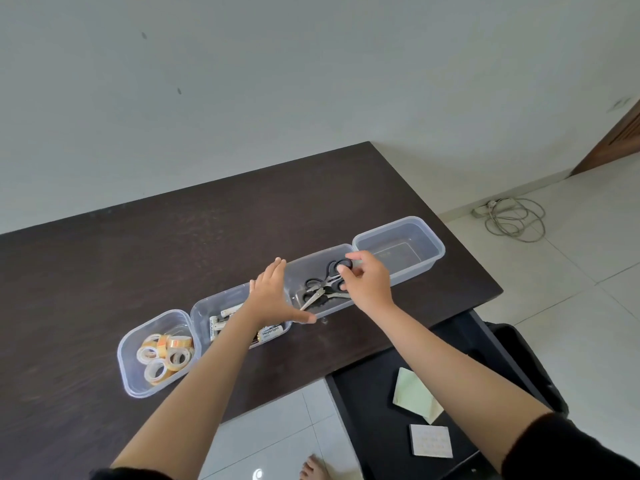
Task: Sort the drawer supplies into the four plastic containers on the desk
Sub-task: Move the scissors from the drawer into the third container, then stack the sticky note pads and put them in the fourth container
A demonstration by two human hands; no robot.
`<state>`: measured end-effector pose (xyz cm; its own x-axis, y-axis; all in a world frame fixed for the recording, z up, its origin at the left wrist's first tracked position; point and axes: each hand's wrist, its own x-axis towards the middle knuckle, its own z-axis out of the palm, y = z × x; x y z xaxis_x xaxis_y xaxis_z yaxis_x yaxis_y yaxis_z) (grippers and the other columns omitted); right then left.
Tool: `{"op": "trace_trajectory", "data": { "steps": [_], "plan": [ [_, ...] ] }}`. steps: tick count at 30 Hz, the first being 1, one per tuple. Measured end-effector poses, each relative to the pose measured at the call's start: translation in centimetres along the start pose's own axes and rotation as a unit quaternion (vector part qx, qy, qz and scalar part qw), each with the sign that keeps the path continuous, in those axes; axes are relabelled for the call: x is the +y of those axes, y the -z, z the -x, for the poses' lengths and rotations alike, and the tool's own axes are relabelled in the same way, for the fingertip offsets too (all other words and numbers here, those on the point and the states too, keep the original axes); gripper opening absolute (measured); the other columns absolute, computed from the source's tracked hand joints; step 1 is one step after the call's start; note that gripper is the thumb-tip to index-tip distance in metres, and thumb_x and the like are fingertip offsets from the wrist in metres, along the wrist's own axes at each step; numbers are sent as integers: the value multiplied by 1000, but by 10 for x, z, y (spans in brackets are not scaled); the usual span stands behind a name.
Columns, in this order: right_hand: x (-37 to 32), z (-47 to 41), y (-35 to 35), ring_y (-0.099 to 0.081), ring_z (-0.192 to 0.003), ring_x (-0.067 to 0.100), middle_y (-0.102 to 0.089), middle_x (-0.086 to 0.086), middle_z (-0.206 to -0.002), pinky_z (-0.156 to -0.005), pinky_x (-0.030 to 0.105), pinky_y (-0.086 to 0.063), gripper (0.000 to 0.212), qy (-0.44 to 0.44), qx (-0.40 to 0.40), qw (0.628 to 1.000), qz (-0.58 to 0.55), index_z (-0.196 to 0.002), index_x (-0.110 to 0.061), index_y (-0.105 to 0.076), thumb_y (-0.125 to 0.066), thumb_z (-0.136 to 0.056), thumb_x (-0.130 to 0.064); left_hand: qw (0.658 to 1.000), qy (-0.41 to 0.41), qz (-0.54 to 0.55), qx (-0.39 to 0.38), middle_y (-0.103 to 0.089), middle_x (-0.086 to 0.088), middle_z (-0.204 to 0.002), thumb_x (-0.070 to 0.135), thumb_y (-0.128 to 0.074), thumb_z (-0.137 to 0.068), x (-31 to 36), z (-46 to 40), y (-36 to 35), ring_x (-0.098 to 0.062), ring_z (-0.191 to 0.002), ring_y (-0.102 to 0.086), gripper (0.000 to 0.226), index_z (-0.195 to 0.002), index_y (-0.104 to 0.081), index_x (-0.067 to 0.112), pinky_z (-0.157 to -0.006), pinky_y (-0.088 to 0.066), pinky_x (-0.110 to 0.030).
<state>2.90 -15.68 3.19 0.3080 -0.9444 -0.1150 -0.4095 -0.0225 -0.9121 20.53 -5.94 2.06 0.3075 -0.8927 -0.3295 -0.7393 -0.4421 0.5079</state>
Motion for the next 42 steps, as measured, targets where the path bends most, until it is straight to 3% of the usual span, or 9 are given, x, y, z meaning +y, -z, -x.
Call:
{"op": "trace_trajectory", "data": {
  "steps": [2, 4, 8, 17, 22, 26, 31, 35, 42],
  "plan": [
    [1, -6, -15, -71, -69, 18, -64, 0, -81, -67, 25, -56, 25, -18, -38, 998, 36, -114, -12, -60, -62, -90, -18, 1000, -6, 8, 5, 2, 4, -161, 61, -83, -52, -3, -1, -5, -18, -148, -1, 137, -152, 0, 16, -120, -4, -51],
    [4, -10, -26, -69, -91, 23, -67, 3, -97, -84, 34, -54, 30, -20, -63, 993, 99, -119, -12, -59, -61, -91, -20, 1000, -9, 19, 6, 3, 5, -161, 60, -83, -53, -4, -2, -6, -17, -148, -1, 137, -152, 0, 16, -120, -4, -52],
    [4, -9, -32, -55, -120, 24, -59, 6, -130, -100, 34, -43, 39, 0, -72, 981, 179, -133, -11, -52, -55, -95, -17, 999, -8, 29, 9, 5, 6, -160, 59, -84, -53, -4, -1, -7, -16, -148, -1, 136, -152, 1, 18, -120, -3, -52],
    [17, 6, 9, -59, -97, 18, -67, 5, -104, -78, 5, -36, 18, 190, -54, 969, 151, -104, -9, -67, -57, -89, -8, 999, 18, -5, 35, 15, 5, -160, 64, -78, -57, -2, 7, -10, -19, -148, 9, 136, -152, 6, 18, -117, 4, -53],
    [40, 19, 57, -57, -91, 15, -67, -1, -89, -77, 14, -45, 16, 260, -77, 952, 145, -100, -13, -68, -62, -86, -16, 991, -4, -2, 133, 2, 2, -161, 52, -75, -71, 22, 31, -28, -19, -149, 3, 112, -153, -7, 17, -117, 4, -54],
    [73, 32, 95, -56, -79, 11, -64, -6, -73, -72, 23, -49, 17, 244, -108, 951, 157, -97, -15, -68, -69, -83, -23, 970, -64, 92, 218, -29, 2, -155, 41, -67, -78, 61, 63, -77, -19, -145, -22, 75, -144, -38, 19, -118, -18, -51],
    [134, 50, 135, -55, -65, 6, -64, -7, -67, -62, 20, -46, 20, 195, -190, 932, 238, -94, -18, -68, -67, -83, -34, 958, -60, 108, 260, -59, -2, -128, 27, -64, -80, 106, 91, -157, -21, -121, -53, 43, -121, -63, 12, -101, -47, -39],
    [184, 56, 160, -60, -80, 12, -68, -5, -86, -64, 21, -39, 20, 124, -243, 911, 309, -99, -16, -66, -62, -87, -32, 973, -27, 85, 213, -63, 3, -110, 23, -63, -83, 128, 103, -215, -14, -102, -59, 30, -111, -66, 13, -80, -51, -23],
    [233, 62, 181, -57, -106, 21, -59, -1, -119, -83, 34, -49, 30, 25, -325, 864, 384, -119, -22, -56, -57, -90, -26, 970, 147, 172, 92, -49, 2, -129, 24, -62, -87, 140, 72, -281, -16, -118, -49, 41, -126, -53, 20, -84, -44, -23]
  ]
}}
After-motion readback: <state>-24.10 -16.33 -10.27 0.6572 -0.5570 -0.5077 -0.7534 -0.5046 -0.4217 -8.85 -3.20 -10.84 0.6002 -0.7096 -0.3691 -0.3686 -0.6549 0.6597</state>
